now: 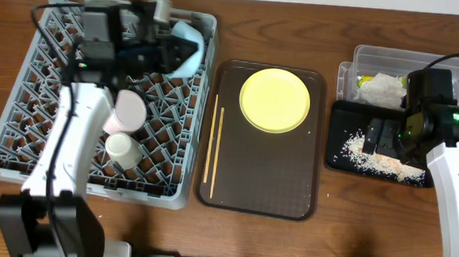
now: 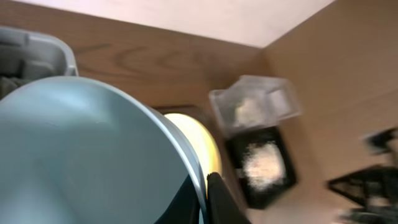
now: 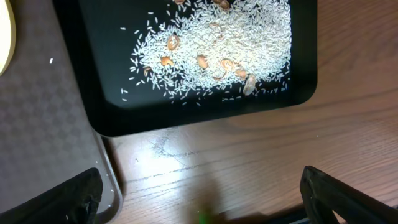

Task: Sort waste into correct bins and load items into the dishwasher
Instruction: 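Lower the blue bowl into the rack and open the left gripper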

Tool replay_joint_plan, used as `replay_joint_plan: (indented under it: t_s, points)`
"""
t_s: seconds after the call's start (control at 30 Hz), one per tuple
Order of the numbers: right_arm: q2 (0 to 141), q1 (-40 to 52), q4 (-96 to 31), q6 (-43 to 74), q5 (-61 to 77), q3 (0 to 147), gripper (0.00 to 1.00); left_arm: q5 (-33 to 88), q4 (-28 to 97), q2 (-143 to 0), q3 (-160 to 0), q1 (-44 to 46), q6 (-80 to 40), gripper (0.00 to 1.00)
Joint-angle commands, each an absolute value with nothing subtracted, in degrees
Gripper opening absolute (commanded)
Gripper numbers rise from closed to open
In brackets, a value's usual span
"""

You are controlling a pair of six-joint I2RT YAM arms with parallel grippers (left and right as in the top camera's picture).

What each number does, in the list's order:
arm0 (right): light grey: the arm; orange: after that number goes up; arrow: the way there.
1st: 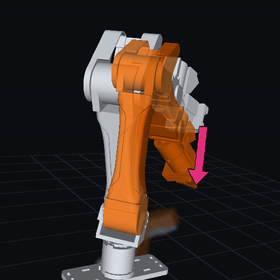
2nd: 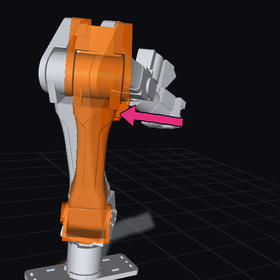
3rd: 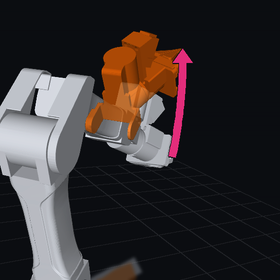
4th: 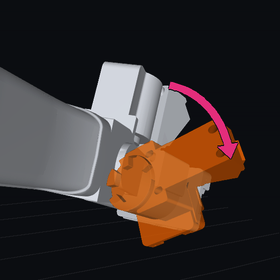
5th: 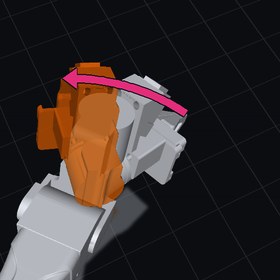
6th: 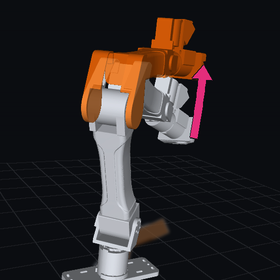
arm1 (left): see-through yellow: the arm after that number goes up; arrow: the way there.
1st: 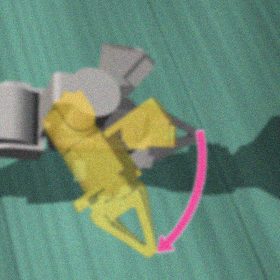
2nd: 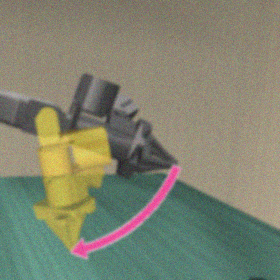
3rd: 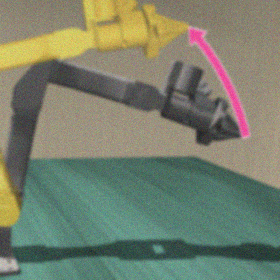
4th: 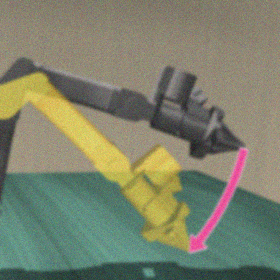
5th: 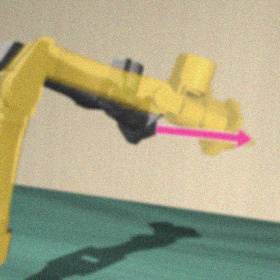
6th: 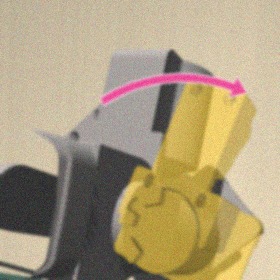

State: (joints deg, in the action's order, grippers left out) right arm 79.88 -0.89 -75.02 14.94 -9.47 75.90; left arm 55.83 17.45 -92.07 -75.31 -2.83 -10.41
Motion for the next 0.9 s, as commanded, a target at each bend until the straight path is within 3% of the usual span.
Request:
replay_joint_plan:
  t_s: [0.0,0.2,0.87]
  points:
    - [79.7,-1.6,-75.0,15.6,-9.6,76.0,0.99,72.6,15.7,-96.2,-75.9,-7.2,-16.5,0.06]
    - [79.7,-1.6,-75.0,15.6,-9.6,76.0,0.99,82.0,11.9,-103.3,-75.9,-12.0,-22.5,0.06]
    - [79.7,-1.6,-74.8,15.6,-8.7,76.0,0.99,85.3,9.7,-113.7,-75.9,-17.5,-28.6,0.06]
